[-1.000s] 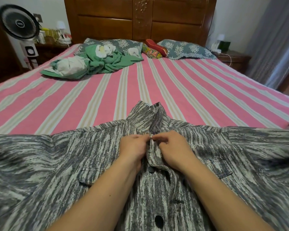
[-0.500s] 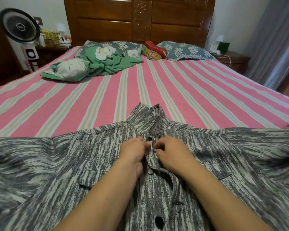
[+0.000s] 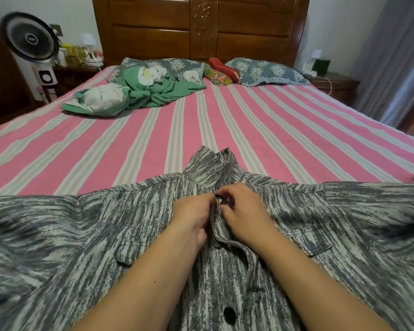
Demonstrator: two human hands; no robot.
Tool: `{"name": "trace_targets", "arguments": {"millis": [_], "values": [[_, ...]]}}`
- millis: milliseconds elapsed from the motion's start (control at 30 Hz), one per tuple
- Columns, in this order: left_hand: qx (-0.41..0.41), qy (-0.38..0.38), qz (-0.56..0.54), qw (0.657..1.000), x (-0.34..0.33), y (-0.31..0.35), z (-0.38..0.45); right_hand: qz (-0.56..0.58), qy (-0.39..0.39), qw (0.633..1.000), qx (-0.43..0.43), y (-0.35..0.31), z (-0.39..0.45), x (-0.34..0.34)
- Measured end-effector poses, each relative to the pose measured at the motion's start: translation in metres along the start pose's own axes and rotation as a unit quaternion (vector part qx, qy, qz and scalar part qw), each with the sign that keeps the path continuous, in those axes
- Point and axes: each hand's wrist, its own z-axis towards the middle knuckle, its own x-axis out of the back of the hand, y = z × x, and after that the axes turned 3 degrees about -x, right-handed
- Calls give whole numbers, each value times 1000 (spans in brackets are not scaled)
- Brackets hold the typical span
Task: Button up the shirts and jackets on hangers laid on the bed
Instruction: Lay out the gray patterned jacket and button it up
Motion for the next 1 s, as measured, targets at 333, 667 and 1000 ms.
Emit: {"name": "trace_targets", "arguments": {"millis": [333,667,1000], "values": [[-47,52,44,997,-1,-9,13,107,-1,993,-52,1,-1,-4],[-24,10,40,999,5,-3,15,-31,42,998,-26,2,-1,-3],[-34,46,38,998,-2,-15,22,-73,-46,995,57,8,-4,-8]]}}
